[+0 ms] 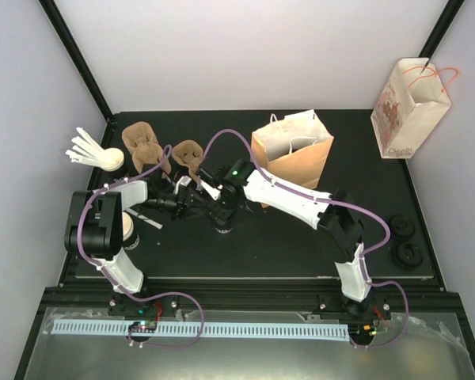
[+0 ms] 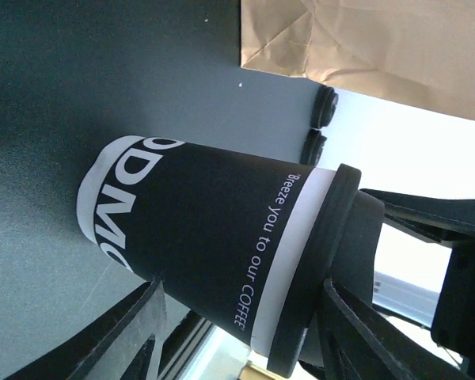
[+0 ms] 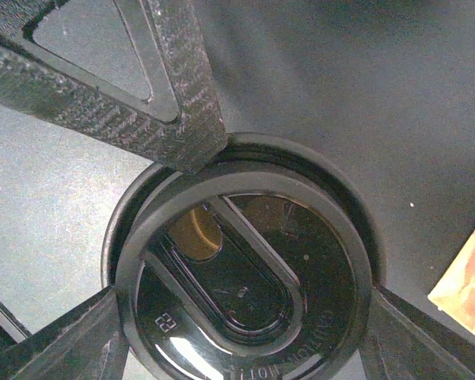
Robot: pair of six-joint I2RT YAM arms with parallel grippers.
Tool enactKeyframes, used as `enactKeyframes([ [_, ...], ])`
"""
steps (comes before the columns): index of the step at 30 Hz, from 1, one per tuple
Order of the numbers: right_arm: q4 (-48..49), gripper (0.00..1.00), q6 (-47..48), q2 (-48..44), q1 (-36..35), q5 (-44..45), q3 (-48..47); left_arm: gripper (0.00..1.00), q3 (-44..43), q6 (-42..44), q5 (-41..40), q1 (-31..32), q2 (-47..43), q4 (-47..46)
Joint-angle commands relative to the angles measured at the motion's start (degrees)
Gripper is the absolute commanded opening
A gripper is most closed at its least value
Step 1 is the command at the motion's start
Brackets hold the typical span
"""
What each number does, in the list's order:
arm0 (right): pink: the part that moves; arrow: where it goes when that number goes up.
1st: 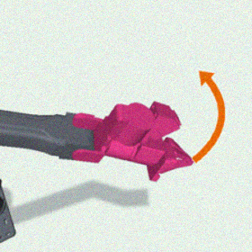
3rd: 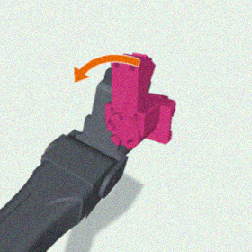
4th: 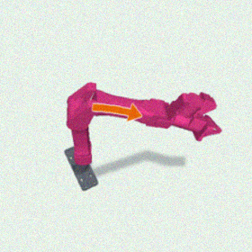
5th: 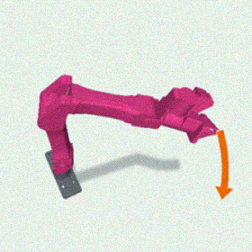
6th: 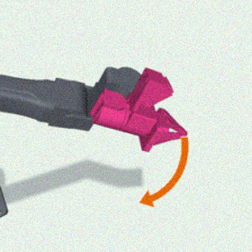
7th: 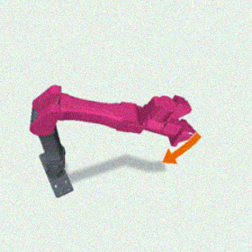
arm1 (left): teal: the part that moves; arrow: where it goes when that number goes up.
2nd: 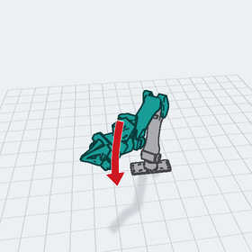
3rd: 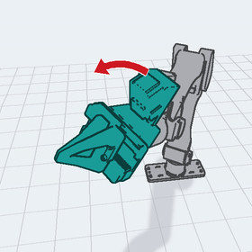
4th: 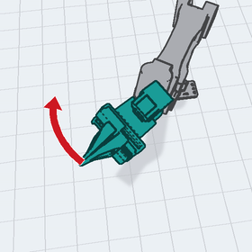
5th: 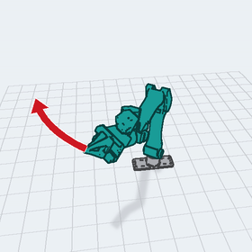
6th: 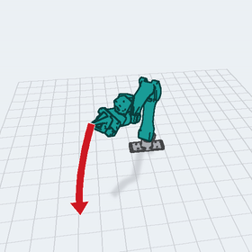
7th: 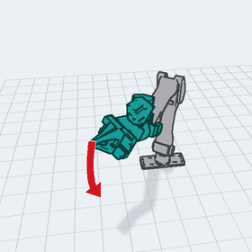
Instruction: Pack the takeout coffee
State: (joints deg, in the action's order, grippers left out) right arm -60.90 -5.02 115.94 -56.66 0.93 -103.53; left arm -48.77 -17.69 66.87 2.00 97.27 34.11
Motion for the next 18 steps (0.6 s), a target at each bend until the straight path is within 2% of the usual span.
enactKeyframes([
  [1, -5.72, 0.76, -3.55, 2.0, -0.32, 0.96, 3.31, 0.56, -1.22, -0.49, -8.37, 2.68, -1.37, 1.39],
  [8, -7.44, 0.76, -6.66, -1.74, 1.33, 4.99, 0.0, 0.67, -4.28, -3.96, -3.63, 3.33, -5.2, -3.11],
  [18, -7.34, 0.79, -6.51, -2.12, 1.29, 5.55, -5.13, 0.69, -4.1, -5.77, -0.54, 4.62, -5.8, -6.64],
])
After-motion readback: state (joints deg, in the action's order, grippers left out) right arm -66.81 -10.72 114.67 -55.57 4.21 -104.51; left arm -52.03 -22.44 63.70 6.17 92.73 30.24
